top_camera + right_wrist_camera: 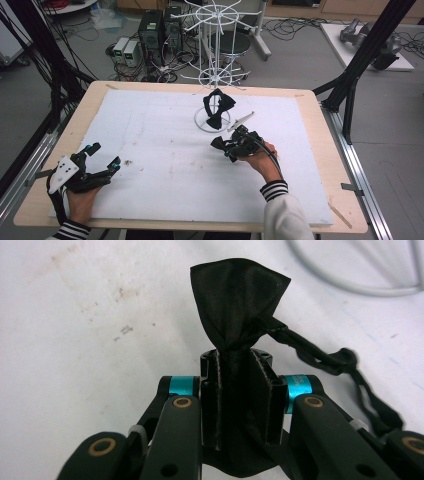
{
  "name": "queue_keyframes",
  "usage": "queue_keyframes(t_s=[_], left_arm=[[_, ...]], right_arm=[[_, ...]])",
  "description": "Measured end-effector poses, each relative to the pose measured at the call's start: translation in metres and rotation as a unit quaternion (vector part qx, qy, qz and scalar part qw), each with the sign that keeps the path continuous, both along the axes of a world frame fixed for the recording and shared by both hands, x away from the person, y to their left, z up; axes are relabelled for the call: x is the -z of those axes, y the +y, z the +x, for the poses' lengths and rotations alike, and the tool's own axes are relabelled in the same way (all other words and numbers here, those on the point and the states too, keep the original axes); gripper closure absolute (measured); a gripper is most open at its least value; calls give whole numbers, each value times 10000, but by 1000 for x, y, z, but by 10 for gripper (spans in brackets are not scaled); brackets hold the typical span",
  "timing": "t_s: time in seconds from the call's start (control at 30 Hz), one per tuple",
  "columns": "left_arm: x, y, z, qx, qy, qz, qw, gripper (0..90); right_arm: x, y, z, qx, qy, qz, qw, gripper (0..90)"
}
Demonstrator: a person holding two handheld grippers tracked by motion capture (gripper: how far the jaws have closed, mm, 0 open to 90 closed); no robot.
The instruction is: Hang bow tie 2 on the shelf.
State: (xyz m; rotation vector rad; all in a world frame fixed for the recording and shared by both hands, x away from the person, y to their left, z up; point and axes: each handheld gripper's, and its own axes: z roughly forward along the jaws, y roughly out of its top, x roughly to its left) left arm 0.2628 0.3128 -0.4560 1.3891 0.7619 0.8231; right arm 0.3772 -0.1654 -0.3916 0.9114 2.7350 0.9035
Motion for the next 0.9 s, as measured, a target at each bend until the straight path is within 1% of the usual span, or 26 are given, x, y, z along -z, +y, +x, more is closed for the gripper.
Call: queue_keyframes(t_s=[0.07, 0.17, 0.23, 0.33, 0.37, 0.47, 0.5, 0.6, 0.7, 0.73, 0.8, 0.87, 0.9], left_arm=[[0, 0, 0, 0, 0, -1, 10000, 135], [0, 0, 0, 0, 1, 4, 10000, 135], [0, 0, 0, 0, -2, 3, 10000, 135], [0, 0, 0, -1, -1, 3, 10000, 135], [0, 0, 0, -1, -2, 3, 10000, 135], [0, 0, 0, -4, -5, 1, 10000, 135], [0, 0, 0, -1, -2, 4, 10000, 135], [0, 0, 0, -1, -1, 5, 10000, 135], [0, 0, 0, -3, -6, 2, 10000, 135], [0, 0, 0, -2, -4, 4, 10000, 135], [0, 0, 0, -4, -7, 2, 10000, 135], [0, 0, 0, -4, -6, 3, 10000, 135], [0, 0, 0, -4, -7, 6, 10000, 135]], right_arm=[[-3, -4, -2, 56, -37, 139, 9999, 766], [-6, -10, -3, 119, -51, 431, 9990, 766], [-9, -15, -4, 131, -130, 530, 9984, 766], [-13, -19, -5, 168, -152, 707, 9972, 765], [-14, -22, -5, 175, -157, 804, 9965, 765], [-18, -26, -7, 230, -184, 972, 9948, 765], [-19, -28, -8, 233, -225, 1023, 9942, 765], [-24, -32, -10, 266, -298, 1207, 9919, 765], [-28, -36, -12, 291, -408, 1403, 9888, 765], [-29, -37, -13, 314, -407, 1459, 9880, 765], [-32, -41, -14, 349, -480, 1636, 9847, 765], [-34, -44, -15, 397, -519, 1751, 9824, 765], [-35, -46, -15, 420, -574, 1841, 9803, 765]])
